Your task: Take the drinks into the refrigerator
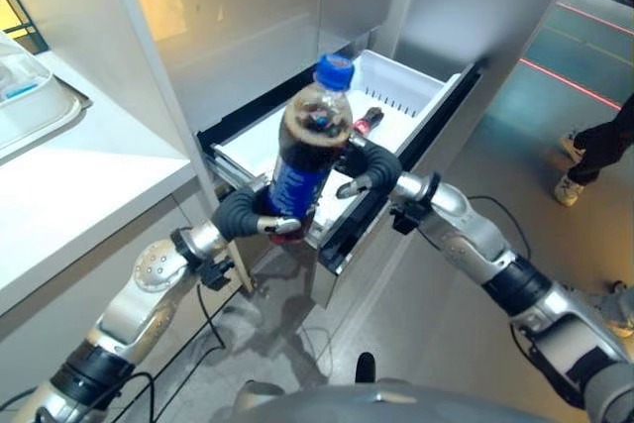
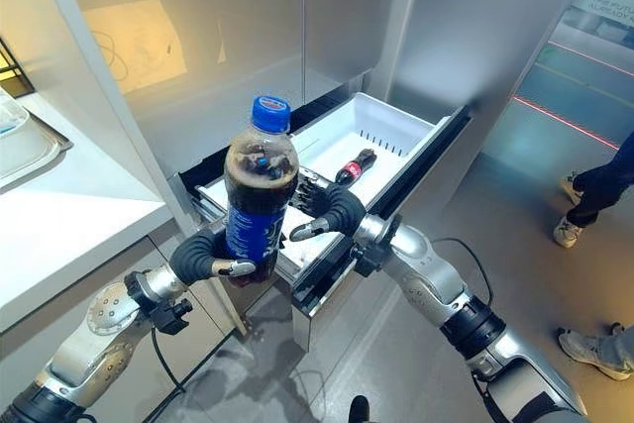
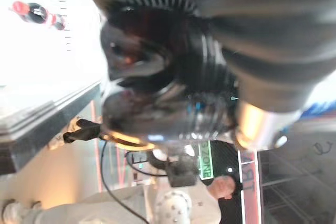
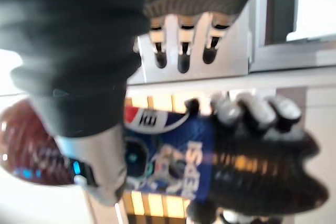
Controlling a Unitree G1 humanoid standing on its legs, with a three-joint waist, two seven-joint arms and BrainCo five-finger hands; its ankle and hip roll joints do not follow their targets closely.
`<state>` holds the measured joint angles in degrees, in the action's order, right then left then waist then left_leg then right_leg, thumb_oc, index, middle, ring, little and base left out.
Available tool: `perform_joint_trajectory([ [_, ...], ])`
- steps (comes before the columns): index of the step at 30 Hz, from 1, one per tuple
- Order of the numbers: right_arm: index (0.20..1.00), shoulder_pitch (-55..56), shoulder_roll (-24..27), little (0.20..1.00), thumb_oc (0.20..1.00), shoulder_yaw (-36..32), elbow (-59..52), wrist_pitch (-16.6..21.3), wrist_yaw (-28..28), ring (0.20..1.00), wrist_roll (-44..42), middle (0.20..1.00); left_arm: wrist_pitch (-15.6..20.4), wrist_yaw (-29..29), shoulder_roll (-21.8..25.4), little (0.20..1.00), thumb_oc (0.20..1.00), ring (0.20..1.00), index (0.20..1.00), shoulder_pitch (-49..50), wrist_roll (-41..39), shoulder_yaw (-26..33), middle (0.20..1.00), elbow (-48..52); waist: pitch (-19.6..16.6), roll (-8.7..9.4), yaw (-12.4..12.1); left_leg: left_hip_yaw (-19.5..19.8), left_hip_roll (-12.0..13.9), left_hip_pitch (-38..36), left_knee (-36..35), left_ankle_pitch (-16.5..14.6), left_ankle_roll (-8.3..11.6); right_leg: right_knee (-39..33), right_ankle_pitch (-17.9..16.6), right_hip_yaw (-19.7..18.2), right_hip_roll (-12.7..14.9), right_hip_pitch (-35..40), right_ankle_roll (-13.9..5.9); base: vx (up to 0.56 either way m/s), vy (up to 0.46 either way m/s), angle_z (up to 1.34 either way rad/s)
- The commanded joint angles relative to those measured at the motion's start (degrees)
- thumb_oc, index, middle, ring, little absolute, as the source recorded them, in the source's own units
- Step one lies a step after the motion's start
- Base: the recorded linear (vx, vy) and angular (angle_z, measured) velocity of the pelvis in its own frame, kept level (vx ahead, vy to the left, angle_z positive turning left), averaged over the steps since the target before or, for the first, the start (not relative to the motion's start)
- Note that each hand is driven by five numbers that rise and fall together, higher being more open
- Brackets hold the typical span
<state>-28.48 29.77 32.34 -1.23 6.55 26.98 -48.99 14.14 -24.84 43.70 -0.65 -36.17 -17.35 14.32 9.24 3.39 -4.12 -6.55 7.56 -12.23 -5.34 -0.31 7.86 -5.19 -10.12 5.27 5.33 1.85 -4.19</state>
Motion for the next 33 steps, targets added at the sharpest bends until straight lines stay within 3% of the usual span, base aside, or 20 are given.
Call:
perform_joint_trajectory([
  [1,1.000,-5.0,-0.4,1.000,1.000,0.9,-3.3,1.6,0.6,1.000,-1.9,1.000,5.2,0.9,-2.4,0.200,0.200,0.200,0.200,-6.8,0.0,-0.8,0.200,6.2,-1.0,-1.25,-1.4,2.9,-5.3,0.4,0.5,-4.2,-6.92,8.4,9.9,1.8,-0.8,3.5,-1.07,0.00,0.000,0.00],
  [10,1.000,-7.7,-2.8,1.000,1.000,2.8,-5.3,1.1,0.5,1.000,-3.2,1.000,4.7,1.2,-2.4,0.200,0.200,0.200,0.200,-7.8,2.2,-3.0,0.200,4.4,-1.2,-1.43,-1.6,3.0,-5.4,0.3,0.5,-4.3,-7.02,8.0,9.8,1.9,-0.8,3.9,-1.08,0.00,0.000,0.00],
  [30,1.000,-14.1,-2.9,1.000,1.000,5.7,-15.2,0.9,1.3,1.000,-9.1,1.000,4.3,1.4,-2.2,0.200,0.200,0.200,0.200,-7.2,2.8,-3.4,0.200,2.8,-1.2,-1.57,-1.8,2.7,-5.3,0.3,0.4,-4.2,-7.05,7.7,9.4,1.4,-0.9,3.6,-1.13,0.00,-0.001,0.00],
  [31,0.200,-14.5,-3.2,0.200,0.200,5.3,-15.9,1.2,1.0,0.200,-9.2,0.200,4.2,1.6,-2.4,0.200,0.200,0.200,0.200,-7.1,3.1,-3.3,0.200,2.6,-1.2,-1.56,-1.8,2.6,-5.3,0.3,0.4,-4.3,-7.06,7.7,9.4,1.3,-0.9,3.7,-1.12,0.00,0.000,0.00],
  [33,0.200,-14.5,-3.6,0.200,0.200,5.3,-15.6,1.3,0.8,0.200,-9.2,0.200,4.3,1.6,-2.5,0.200,0.200,0.200,0.200,-7.0,3.2,-3.2,0.200,2.6,-1.2,-1.54,-1.9,2.6,-5.3,0.3,0.4,-4.3,-7.06,7.6,9.4,1.2,-0.9,3.7,-1.13,0.00,0.000,0.00],
])
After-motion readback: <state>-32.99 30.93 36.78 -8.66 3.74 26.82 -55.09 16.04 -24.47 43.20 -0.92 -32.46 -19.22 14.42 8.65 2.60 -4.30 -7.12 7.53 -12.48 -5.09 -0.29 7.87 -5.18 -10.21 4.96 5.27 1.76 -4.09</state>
